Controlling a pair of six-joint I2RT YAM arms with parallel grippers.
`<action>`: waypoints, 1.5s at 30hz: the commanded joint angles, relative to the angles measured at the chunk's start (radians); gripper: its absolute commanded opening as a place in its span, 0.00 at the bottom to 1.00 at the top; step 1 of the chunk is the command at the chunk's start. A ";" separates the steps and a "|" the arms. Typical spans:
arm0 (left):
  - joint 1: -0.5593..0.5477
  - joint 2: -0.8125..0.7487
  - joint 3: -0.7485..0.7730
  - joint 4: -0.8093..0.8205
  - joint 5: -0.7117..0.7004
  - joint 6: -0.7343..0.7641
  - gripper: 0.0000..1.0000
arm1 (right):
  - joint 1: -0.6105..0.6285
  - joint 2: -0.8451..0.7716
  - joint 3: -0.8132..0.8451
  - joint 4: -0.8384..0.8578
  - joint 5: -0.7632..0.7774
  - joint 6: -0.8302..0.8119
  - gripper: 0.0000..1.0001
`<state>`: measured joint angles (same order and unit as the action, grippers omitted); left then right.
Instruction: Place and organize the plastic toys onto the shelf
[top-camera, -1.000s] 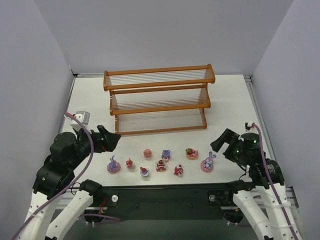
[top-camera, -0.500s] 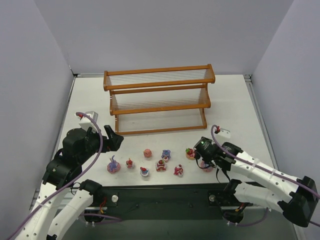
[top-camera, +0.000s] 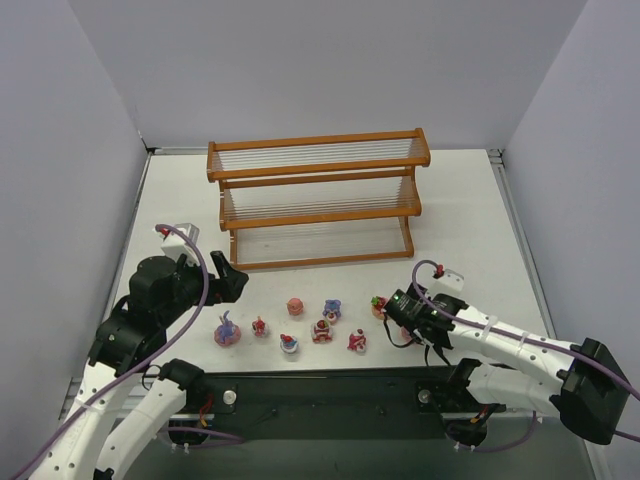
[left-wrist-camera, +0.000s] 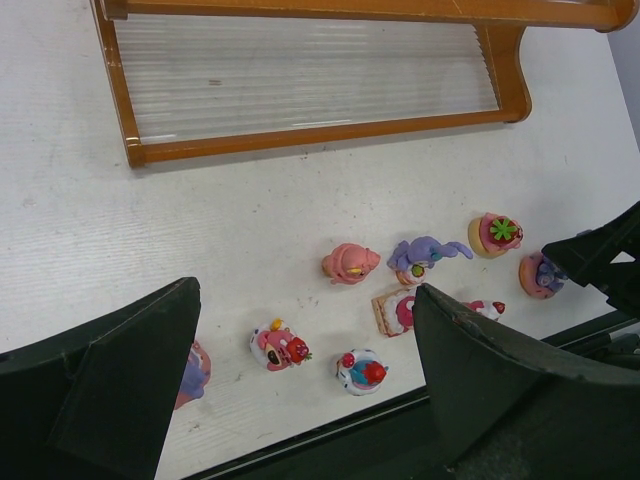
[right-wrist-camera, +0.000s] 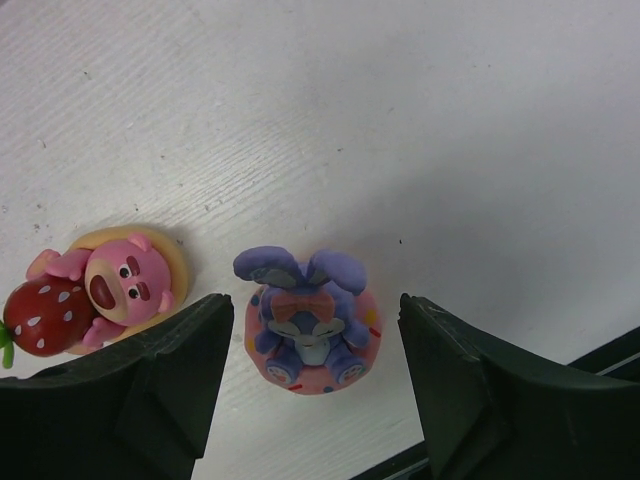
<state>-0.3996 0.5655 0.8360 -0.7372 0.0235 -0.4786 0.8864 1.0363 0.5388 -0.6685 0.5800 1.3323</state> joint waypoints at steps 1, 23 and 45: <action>0.001 0.005 -0.006 0.048 0.006 0.005 0.97 | 0.003 -0.004 -0.052 0.069 0.038 0.010 0.67; 0.001 0.002 -0.012 0.042 -0.016 0.001 0.97 | -0.127 -0.110 0.013 0.174 0.067 -0.282 0.00; 0.001 0.003 -0.017 0.042 -0.037 0.003 0.97 | -0.311 0.070 0.314 0.691 -0.227 -0.967 0.00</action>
<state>-0.3992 0.5667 0.8143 -0.7368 -0.0002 -0.4789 0.5770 1.0874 0.7631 -0.0925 0.3504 0.4690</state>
